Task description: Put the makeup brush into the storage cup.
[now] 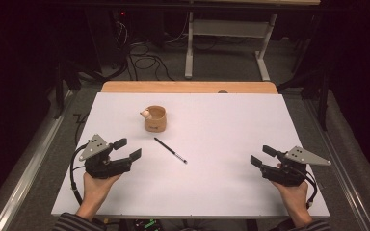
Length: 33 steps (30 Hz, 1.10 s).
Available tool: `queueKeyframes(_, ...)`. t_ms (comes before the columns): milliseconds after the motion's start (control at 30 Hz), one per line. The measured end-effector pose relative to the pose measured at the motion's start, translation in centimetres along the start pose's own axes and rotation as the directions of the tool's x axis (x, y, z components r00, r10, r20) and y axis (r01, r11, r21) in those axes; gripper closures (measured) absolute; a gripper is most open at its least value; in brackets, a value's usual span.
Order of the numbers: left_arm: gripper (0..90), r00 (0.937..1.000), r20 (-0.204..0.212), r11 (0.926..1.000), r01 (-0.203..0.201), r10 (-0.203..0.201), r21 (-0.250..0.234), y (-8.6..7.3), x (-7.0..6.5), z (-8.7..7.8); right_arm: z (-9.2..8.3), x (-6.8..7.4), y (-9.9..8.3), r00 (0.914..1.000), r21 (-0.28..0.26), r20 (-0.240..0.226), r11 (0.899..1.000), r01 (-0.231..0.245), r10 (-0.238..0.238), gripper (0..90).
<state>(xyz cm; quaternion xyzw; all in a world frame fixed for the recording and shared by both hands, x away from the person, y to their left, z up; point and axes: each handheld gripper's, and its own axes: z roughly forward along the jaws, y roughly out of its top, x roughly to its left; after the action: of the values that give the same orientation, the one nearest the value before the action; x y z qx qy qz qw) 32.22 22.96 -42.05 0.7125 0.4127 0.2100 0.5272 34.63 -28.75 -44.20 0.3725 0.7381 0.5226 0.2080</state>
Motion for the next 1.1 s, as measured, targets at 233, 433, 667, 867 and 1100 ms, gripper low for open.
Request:
queueKeyframes(233,28.6,0.9996,0.028,0.9993,-0.005,0.004,0.037,0.7,0.0,1.0,0.0,0.0,0.0,1.0,0.005,0.0,1.0,-0.003,0.003,35.9)
queueKeyframes(433,28.3,0.9991,0.036,0.9982,-0.026,0.024,0.055,1.3,-0.2,1.6,0.0,-0.1,0.0,1.0,0.008,-0.001,1.0,-0.007,0.007,36.1)
queueKeyframes(667,27.7,0.9967,0.043,0.9938,-0.072,0.068,0.085,2.6,-0.4,2.4,0.0,-0.1,0.0,1.0,0.015,0.004,1.0,-0.009,0.009,36.2)
queueKeyframes(867,27.5,0.9946,0.055,0.992,-0.092,0.088,0.086,3.7,-0.6,3.2,0.0,-0.2,0.0,0.9999,0.018,0.0,1.0,-0.013,0.013,36.3)
queueKeyframes(1100,27.4,0.9939,0.07,0.9942,-0.089,0.085,0.059,4.4,-0.9,4.0,0.0,-0.2,0.0,0.9998,0.016,-0.001,1.0,-0.018,0.018,36.2)
